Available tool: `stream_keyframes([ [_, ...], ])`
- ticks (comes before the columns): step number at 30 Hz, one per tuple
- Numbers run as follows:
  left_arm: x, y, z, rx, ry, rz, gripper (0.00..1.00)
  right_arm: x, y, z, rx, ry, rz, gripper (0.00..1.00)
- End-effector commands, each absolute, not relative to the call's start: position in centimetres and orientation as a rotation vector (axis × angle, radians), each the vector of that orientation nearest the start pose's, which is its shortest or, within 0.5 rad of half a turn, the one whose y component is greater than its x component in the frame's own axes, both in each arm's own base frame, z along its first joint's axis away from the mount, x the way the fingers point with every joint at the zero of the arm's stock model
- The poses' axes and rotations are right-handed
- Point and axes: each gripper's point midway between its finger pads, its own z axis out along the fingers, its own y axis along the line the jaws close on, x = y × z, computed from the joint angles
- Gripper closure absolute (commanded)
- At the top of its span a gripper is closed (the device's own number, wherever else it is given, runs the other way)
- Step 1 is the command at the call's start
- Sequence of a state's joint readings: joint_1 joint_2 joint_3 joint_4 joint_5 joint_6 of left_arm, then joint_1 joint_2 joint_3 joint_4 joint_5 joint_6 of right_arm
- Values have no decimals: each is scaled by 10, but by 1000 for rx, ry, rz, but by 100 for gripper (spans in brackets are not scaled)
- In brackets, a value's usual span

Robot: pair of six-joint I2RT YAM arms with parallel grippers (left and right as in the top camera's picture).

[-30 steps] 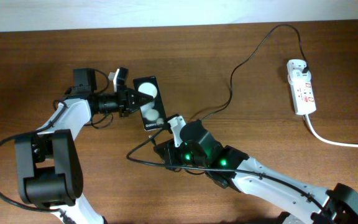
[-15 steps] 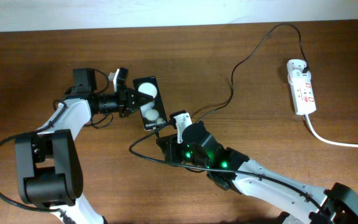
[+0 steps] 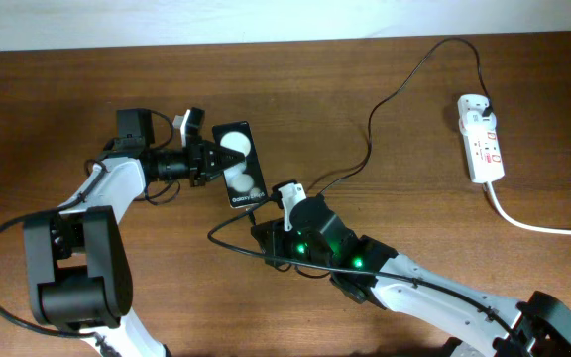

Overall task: Plug charger to phone and switch on socket
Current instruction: 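Align the plug under the phone's bottom port with the right gripper, then push the plug up into the phone's port with the right gripper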

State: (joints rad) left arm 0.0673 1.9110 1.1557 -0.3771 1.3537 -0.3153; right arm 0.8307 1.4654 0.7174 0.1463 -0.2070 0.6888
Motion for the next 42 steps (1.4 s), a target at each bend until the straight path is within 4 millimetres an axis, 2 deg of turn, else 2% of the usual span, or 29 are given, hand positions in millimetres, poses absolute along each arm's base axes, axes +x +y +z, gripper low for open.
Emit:
stream_keyframes([
  [1,383,-144,153,5,2258,-1887,100,255,326,112,-273,2359,1018,96],
  [8,383,-144,153,6,2258,-1887,100,267,317,114,-206,2350,1010,96],
  [15,383,-144,153,6,2258,-1888,100,268,317,114,-172,2357,1017,96],
  [18,383,-144,153,6,2257,-1888,100,270,320,119,-176,2327,1036,96],
  [22,382,-145,154,10,2253,-1898,100,283,313,121,-53,2306,994,96],
  [25,382,-145,154,11,2253,-1897,100,288,317,126,-53,2267,1015,96],
  [31,382,-145,154,10,2253,-1897,100,300,324,120,-43,2223,1022,96],
  [39,382,-145,154,11,2253,-1896,100,309,325,134,-33,2150,1025,96],
  [42,382,-145,154,11,2253,-1896,100,316,318,135,-10,2145,1017,96],
])
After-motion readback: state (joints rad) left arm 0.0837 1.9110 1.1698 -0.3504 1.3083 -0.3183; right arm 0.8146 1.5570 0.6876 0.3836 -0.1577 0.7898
